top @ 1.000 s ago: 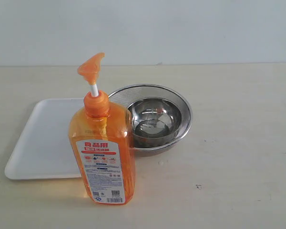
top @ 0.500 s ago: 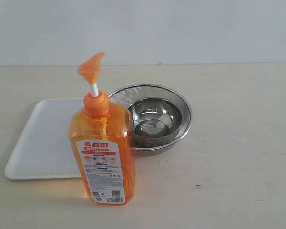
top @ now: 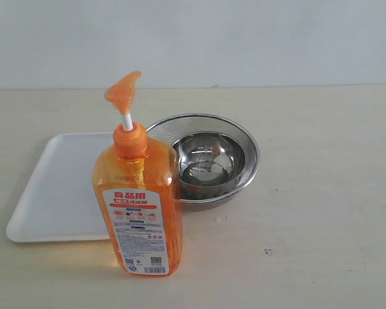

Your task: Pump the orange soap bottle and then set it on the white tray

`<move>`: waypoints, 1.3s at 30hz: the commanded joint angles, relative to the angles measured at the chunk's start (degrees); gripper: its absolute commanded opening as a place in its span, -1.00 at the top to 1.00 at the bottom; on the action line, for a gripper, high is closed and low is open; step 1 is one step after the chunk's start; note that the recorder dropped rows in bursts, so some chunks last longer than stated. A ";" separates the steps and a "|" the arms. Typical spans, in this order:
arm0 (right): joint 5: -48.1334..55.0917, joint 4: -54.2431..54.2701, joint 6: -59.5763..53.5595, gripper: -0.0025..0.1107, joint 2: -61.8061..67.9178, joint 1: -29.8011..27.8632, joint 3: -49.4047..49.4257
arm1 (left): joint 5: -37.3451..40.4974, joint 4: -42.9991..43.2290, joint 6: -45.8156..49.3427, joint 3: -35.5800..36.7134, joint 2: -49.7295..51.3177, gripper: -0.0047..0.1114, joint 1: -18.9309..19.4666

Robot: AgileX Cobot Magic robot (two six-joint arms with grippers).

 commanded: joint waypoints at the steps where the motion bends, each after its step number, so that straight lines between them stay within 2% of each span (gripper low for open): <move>1: -0.59 0.04 -0.36 0.96 -0.23 -0.27 -0.06 | -1.62 -1.02 -0.47 -0.46 -0.13 0.84 0.13; 9: -0.59 0.04 -0.36 0.96 -0.23 -0.27 -0.06 | -3.10 -2.84 -0.07 -1.08 -0.13 0.84 0.02; 14: -0.59 0.04 -0.36 0.96 -0.23 -0.27 -0.06 | -3.88 -5.44 2.64 -7.04 7.18 0.84 0.02; 18: -0.59 0.04 -0.36 0.96 -0.23 -0.27 -0.06 | 0.82 -5.44 10.27 -16.63 17.75 0.84 0.02; 22: -0.22 0.04 -0.36 0.96 -0.23 -0.27 -0.06 | 6.56 -5.99 23.42 -26.19 26.25 0.84 0.02; 24: -0.19 0.04 -0.36 0.96 -0.23 -0.27 -0.06 | 10.46 -6.10 30.40 -29.85 29.95 0.84 0.02; 26: -0.19 0.04 -0.36 0.96 -0.23 -0.27 -0.06 | 17.82 -5.85 37.97 -34.98 36.13 0.84 0.02; 29: -0.19 0.04 -0.36 0.96 -0.23 -0.27 -0.06 | 17.73 -5.87 39.41 -37.29 42.40 0.84 0.02; 32: -0.19 0.04 -0.36 0.96 -0.23 -0.27 -0.06 | 21.08 -7.32 47.59 -36.03 49.46 0.84 0.02; 33: -0.19 0.04 -0.36 0.96 -0.23 -0.27 -0.06 | 21.08 -10.22 49.95 -35.23 50.61 0.84 0.02; 34: -0.19 0.04 -0.36 0.96 -0.23 -0.27 -0.06 | 20.57 -19.89 56.49 -33.45 51.76 0.84 0.02; 35: -0.19 0.04 -0.36 0.96 -0.23 -0.27 -0.06 | 21.56 -33.10 66.52 -31.37 52.18 0.84 0.02; 37: -0.19 0.04 -0.36 0.96 -0.23 -0.27 -0.06 | 25.07 -54.15 88.92 -25.76 52.18 0.84 0.02; 39: -0.19 0.04 -0.36 0.96 -0.23 -0.27 -0.06 | 25.07 -65.81 100.81 -19.74 52.18 0.84 0.02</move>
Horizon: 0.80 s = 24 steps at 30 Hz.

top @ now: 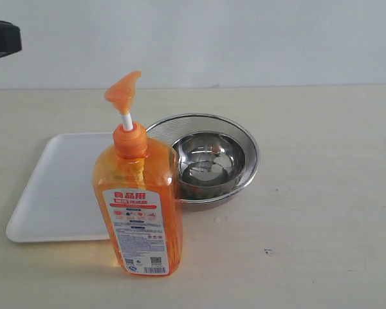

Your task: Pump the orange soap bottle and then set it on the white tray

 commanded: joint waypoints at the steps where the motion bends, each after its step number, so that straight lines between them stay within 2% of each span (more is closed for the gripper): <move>1: -0.19 0.04 -0.36 0.96 -0.23 -0.27 -0.06 | 1.13 -20.60 24.12 9.37 0.06 0.84 0.02; 5: -0.19 0.04 -0.36 0.96 -0.23 -0.27 -0.06 | 2.76 -20.60 26.70 10.53 0.39 0.84 0.02; 9: -0.19 0.04 -0.36 0.96 -0.23 -0.27 -0.06 | -2.04 -20.60 27.42 13.08 0.65 0.84 0.02; 14: -0.19 0.04 -0.36 0.96 -0.23 -0.27 -0.06 | 4.74 -20.60 28.88 14.84 2.50 0.84 0.02; 24: -0.19 0.04 -0.36 0.96 -0.23 -0.27 -0.06 | 7.51 -20.60 33.92 19.53 6.82 0.84 0.02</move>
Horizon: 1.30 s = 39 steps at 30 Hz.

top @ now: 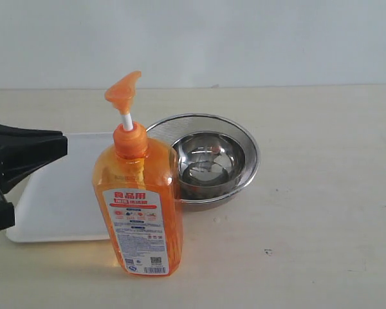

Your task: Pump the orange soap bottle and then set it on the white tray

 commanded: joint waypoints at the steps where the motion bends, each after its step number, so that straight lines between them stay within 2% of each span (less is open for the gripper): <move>1: -0.19 0.04 -0.36 0.96 -0.23 -0.27 -0.06 | 4.06 -0.44 3.84 1.99 0.88 0.84 0.02; 7: -0.47 0.04 -0.36 0.96 -0.23 -0.27 -0.06 | 2.81 -0.44 3.74 4.76 0.88 0.84 0.26; 29: -0.47 0.04 -0.36 0.96 -0.23 -0.27 -0.06 | 4.51 -0.44 3.74 4.76 0.88 0.84 0.26; 39: -0.47 0.04 -0.36 0.96 -0.23 -0.27 -0.06 | 11.10 -0.44 3.74 4.76 0.88 0.84 0.00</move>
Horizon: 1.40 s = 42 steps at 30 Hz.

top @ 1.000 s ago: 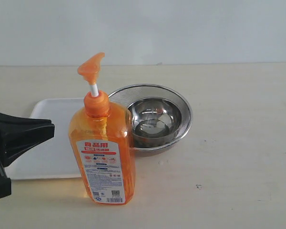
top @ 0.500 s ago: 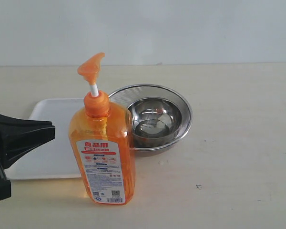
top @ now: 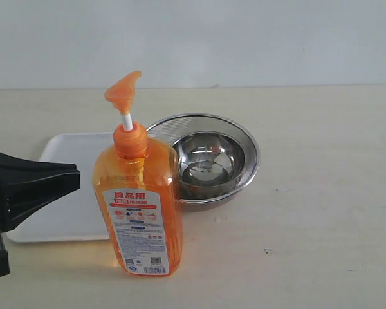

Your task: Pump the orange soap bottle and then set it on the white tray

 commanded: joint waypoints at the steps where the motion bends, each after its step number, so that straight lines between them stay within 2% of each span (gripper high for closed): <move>1: -0.47 0.04 -0.36 0.96 -0.23 -0.27 -0.06 | 3.76 -0.30 0.43 0.23 0.20 0.84 -0.12; 5: -0.47 0.04 -0.36 0.96 -0.23 -0.27 -0.06 | 6.93 -0.30 -0.33 0.23 0.20 0.84 -0.12; 8: -0.47 0.04 -0.36 0.96 -0.23 -0.27 -0.06 | 5.79 -0.30 -0.60 0.23 0.20 0.84 -0.12; 14: -0.47 0.04 -0.36 0.96 -0.23 -0.27 -0.06 | -8.22 -0.30 -0.48 0.23 0.20 0.84 -0.12; 17: -0.47 0.04 -0.36 0.96 -0.23 -0.27 -0.06 | -11.42 -0.30 -0.48 0.23 0.20 0.84 -0.12; 26: 0.05 0.04 -0.36 0.96 -0.23 -0.27 -0.06 | -8.61 -0.30 -1.84 0.23 -2.54 0.84 -0.12; 35: -0.05 0.04 -0.36 0.96 -0.23 -0.27 -0.06 | -7.25 7.34 -9.99 0.23 -12.02 0.84 -0.12; 39: -0.05 0.04 -0.36 0.96 -0.23 -0.27 -0.06 | -7.00 -0.30 -10.09 0.23 -14.00 0.84 -0.12; 42: -0.05 0.04 -0.36 0.96 -0.23 -0.27 -0.06 | -3.58 -0.30 -11.91 -0.85 -14.00 0.84 -0.12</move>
